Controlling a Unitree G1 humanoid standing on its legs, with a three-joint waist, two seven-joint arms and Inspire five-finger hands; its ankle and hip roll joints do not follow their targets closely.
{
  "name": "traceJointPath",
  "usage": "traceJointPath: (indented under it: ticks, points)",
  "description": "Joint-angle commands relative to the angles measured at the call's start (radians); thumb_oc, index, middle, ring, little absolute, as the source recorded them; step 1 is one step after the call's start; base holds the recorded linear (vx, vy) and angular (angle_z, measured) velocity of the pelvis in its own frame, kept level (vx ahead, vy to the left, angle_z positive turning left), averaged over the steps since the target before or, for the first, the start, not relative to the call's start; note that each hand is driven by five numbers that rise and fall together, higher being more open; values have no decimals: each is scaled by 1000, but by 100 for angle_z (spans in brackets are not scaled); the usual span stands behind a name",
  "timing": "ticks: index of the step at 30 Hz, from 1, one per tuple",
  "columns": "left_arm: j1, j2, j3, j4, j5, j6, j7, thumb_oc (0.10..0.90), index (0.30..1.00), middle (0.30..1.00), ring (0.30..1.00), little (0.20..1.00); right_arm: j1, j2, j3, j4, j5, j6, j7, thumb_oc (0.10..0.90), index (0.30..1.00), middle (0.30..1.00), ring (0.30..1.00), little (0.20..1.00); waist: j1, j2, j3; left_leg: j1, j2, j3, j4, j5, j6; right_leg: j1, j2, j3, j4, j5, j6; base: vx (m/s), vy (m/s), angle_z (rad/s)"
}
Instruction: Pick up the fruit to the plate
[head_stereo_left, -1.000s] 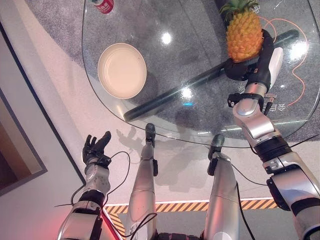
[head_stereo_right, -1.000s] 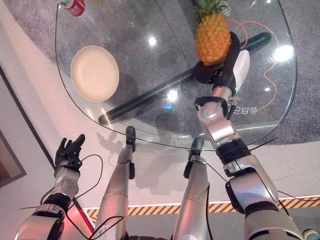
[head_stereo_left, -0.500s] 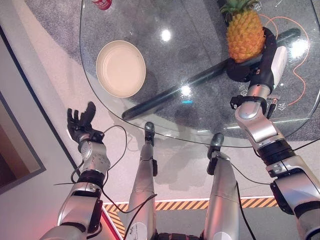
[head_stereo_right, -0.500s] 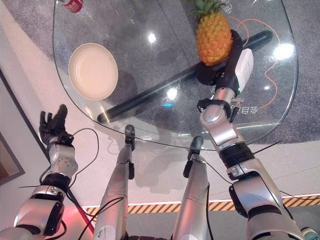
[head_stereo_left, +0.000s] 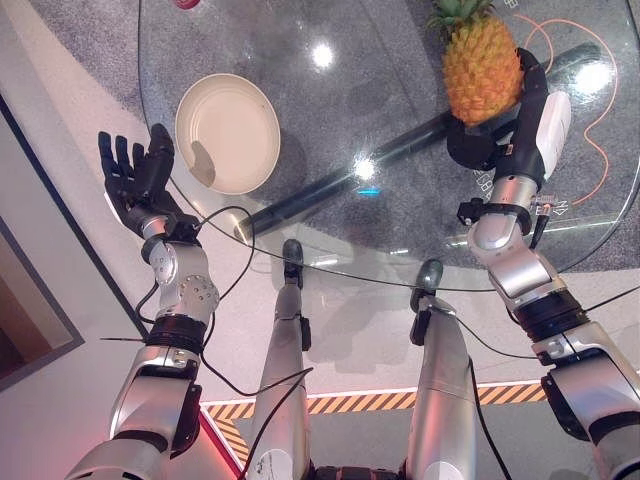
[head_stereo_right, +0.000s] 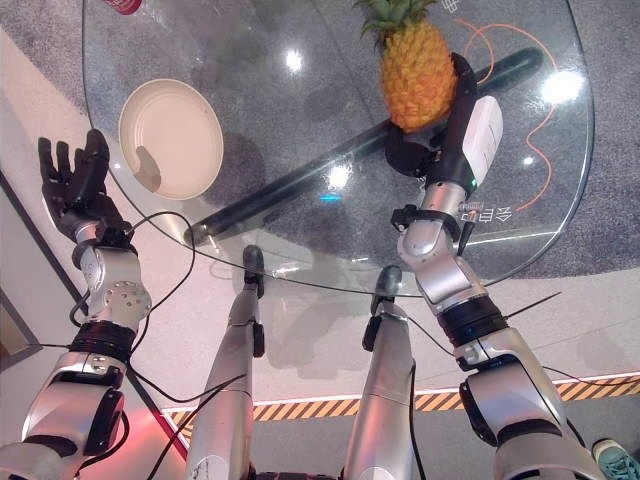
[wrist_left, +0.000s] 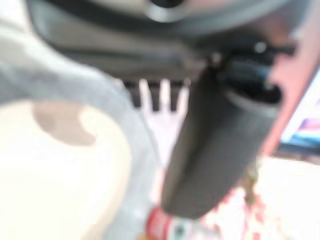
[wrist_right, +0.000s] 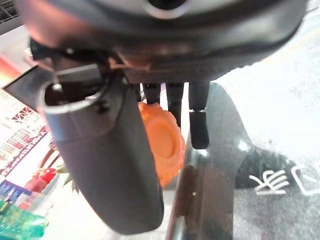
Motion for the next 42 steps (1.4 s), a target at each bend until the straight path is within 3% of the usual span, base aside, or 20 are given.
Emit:
traceJointPath:
  ticks: [1, 5, 13, 32, 42]
  points:
    - [-51, 48, 17, -86, 88, -87, -72, 800, 900, 900, 900, 900, -60, -4, -73, -160, -131, -141, 6, 100, 300, 300, 300, 200, -7, -68, -22, 16, -76, 61, 87, -108, 76, 96, 106, -68, -274, 186, -45, 0, 0, 0]
    - [-43, 16, 2, -151, 90, -67, -138, 800, 900, 900, 900, 900, -48, 8, -73, -192, -158, -150, 44, 100, 300, 300, 300, 200, -8, -67, -22, 18, -79, 61, 80, -107, 77, 98, 107, -67, -281, 191, -41, 0, 0, 0]
    - [-43, -1, -52, -241, 11, 37, -260, 800, 900, 900, 900, 900, -27, 19, -50, -240, -189, -172, 96, 100, 300, 300, 300, 200, -17, -64, -22, 20, -80, 68, 77, -107, 79, 100, 105, -63, -286, 195, -36, 0, 0, 0]
    - [-85, -30, -143, -319, -192, 175, -428, 800, 900, 900, 900, 900, -88, 13, 17, -349, -187, -191, 190, 100, 300, 300, 300, 200, -31, -68, -22, 22, -78, 79, 64, -98, 80, 101, 106, -60, -300, 210, -26, 0, 0, 0]
    - [-95, -39, -174, -349, -241, 234, -466, 800, 900, 900, 900, 900, -116, 20, 51, -402, -175, -182, 234, 100, 300, 300, 300, 200, -32, -67, -22, 25, -79, 83, 59, -92, 81, 105, 104, -61, -309, 219, -25, 0, 0, 0]
